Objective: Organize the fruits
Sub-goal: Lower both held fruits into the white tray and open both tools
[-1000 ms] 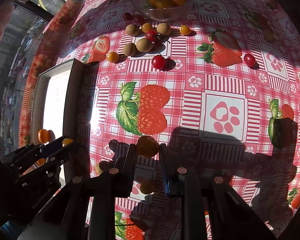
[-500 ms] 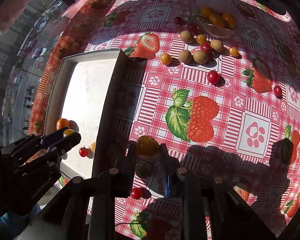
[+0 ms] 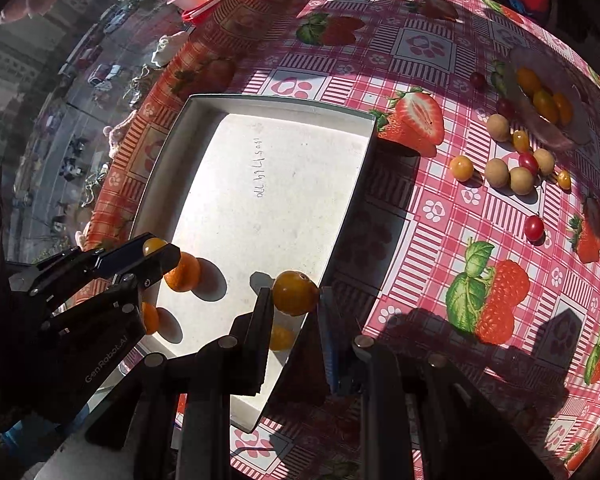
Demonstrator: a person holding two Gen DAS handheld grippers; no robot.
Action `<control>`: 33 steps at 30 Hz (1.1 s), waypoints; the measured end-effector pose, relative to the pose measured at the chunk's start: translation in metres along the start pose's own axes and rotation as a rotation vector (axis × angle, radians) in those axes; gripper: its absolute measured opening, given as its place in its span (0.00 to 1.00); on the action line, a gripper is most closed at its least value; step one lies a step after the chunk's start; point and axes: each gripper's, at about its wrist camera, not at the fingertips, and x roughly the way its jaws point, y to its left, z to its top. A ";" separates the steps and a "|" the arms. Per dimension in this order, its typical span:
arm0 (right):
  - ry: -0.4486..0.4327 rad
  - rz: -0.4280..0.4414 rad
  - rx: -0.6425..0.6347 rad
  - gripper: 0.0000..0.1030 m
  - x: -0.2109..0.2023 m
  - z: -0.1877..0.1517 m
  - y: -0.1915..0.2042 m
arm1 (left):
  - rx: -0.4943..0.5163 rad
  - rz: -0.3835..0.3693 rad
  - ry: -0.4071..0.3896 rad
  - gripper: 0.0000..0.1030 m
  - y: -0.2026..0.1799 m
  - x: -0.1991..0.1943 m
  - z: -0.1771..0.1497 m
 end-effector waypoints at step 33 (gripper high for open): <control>0.103 0.006 -0.005 0.72 0.075 0.040 0.025 | 0.050 0.097 0.088 0.85 0.012 0.053 -0.005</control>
